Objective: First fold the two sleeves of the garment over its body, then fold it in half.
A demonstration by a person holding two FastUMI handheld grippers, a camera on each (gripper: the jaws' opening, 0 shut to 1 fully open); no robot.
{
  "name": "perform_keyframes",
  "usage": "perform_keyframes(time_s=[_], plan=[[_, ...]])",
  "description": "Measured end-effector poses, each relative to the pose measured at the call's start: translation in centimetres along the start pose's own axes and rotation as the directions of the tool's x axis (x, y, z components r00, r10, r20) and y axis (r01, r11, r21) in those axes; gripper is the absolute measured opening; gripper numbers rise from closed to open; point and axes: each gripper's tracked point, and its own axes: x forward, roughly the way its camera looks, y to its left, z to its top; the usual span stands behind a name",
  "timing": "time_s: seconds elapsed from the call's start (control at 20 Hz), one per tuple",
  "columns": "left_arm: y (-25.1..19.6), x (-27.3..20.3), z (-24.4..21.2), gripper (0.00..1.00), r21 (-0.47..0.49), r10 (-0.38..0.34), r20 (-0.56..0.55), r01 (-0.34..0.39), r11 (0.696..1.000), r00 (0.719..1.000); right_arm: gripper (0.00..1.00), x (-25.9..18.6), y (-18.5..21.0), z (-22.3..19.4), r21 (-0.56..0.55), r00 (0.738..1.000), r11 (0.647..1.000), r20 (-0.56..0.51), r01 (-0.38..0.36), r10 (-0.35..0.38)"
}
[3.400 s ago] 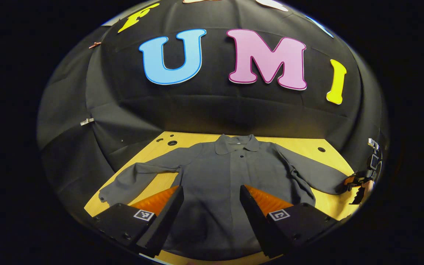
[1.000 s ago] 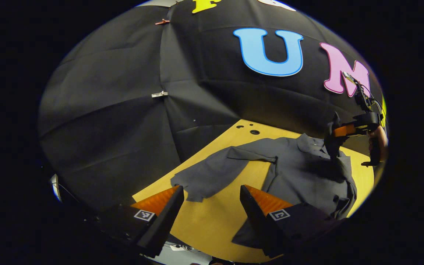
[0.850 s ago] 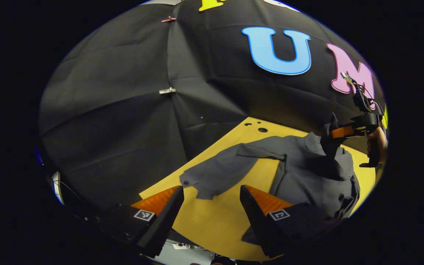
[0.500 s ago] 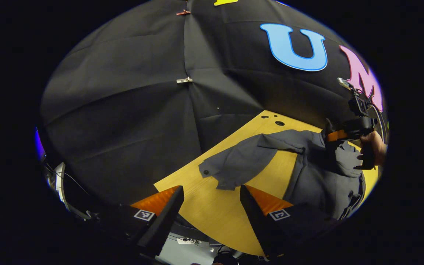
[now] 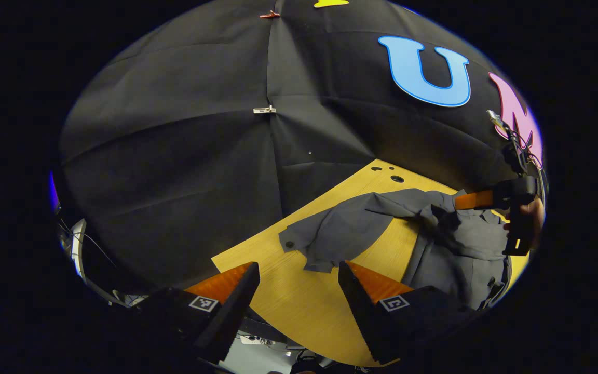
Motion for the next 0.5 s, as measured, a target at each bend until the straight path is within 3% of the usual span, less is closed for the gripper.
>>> perform_keyframes(time_s=[0.5], plan=[[0.9, 8.3, -0.8, 0.97, 0.037, -0.037, -0.051, 0.039, 0.999, 0.998, 0.99, -11.6, -5.6, -3.9, 0.096, 0.992, 0.988, 0.005, 0.121, -0.122]])
